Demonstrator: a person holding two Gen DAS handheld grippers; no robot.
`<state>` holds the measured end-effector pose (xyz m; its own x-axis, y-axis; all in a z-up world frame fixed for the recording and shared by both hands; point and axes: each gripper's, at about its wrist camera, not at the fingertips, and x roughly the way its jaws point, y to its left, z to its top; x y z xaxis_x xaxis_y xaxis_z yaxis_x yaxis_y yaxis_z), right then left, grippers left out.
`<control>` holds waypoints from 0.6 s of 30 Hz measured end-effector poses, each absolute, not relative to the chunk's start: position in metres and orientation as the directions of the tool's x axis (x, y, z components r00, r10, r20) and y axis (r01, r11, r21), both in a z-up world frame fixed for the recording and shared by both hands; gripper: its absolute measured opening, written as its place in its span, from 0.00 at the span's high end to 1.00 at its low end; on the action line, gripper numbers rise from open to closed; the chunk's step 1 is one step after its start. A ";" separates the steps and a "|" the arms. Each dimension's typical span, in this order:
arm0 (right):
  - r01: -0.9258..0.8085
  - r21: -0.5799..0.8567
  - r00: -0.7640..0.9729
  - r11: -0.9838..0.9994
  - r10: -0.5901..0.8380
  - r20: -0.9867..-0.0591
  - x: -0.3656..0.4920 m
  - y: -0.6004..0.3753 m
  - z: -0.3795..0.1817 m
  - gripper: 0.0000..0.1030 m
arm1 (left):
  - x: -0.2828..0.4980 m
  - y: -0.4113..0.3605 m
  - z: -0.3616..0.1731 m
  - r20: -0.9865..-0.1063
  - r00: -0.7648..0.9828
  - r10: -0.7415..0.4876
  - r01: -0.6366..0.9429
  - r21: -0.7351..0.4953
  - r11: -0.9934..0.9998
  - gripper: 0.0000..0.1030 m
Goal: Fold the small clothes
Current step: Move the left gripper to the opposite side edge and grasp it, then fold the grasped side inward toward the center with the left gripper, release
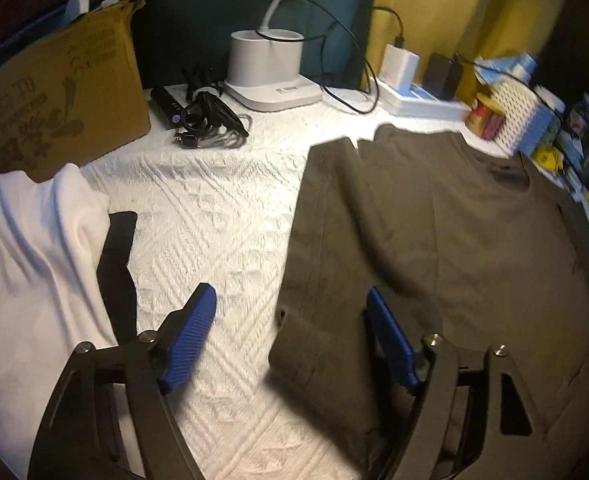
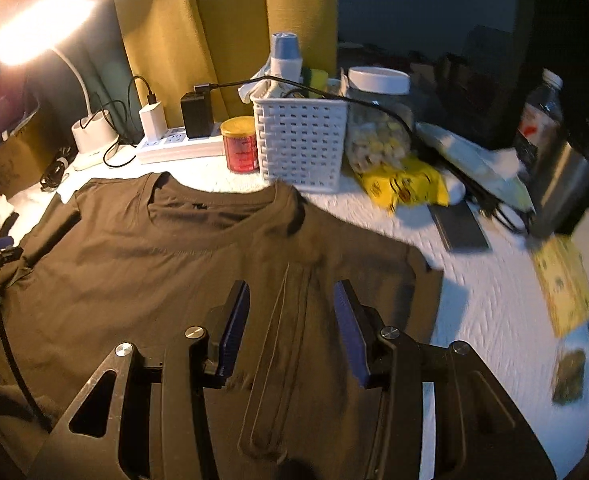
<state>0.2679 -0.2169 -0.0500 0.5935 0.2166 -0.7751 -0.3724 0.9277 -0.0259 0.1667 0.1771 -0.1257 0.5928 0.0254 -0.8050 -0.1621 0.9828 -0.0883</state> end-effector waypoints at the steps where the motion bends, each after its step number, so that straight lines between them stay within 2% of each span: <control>1: -0.366 -0.019 0.592 0.930 0.217 -0.776 0.263 -0.219 -0.050 0.55 | 0.165 0.175 -0.126 -0.803 0.594 0.032 -0.151 -0.072 0.986 0.32; 2: -0.361 -0.013 0.591 0.932 0.219 -0.776 0.259 -0.221 -0.051 0.55 | 0.163 0.171 -0.127 -0.801 0.597 0.044 -0.139 -0.049 0.989 0.35; 5: -0.342 0.007 0.591 0.940 0.221 -0.776 0.245 -0.227 -0.052 0.55 | 0.161 0.164 -0.125 -0.794 0.606 0.039 -0.105 -0.031 0.994 0.65; 6: -0.337 0.013 0.591 0.941 0.222 -0.775 0.241 -0.229 -0.052 0.55 | 0.161 0.162 -0.125 -0.795 0.606 0.030 -0.096 -0.036 0.995 0.82; 7: -0.333 0.018 0.592 0.943 0.224 -0.774 0.237 -0.230 -0.052 0.55 | 0.161 0.160 -0.125 -0.796 0.605 0.017 -0.085 -0.044 0.995 0.87; 10: -0.326 0.029 0.597 0.945 0.229 -0.769 0.228 -0.235 -0.051 0.55 | 0.161 0.154 -0.121 -0.787 0.617 0.009 -0.074 -0.047 0.996 0.91; 18: -0.308 0.052 0.612 0.950 0.240 -0.754 0.210 -0.255 -0.049 0.55 | 0.155 0.130 -0.094 -0.726 0.684 -0.063 -0.024 -0.108 0.994 0.91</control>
<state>0.2104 -0.2552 -0.0486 0.6117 0.2400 -0.7538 -0.3083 0.9499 0.0523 0.1549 0.1302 -0.0942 0.6844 -0.0630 -0.7264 -0.0235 0.9938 -0.1084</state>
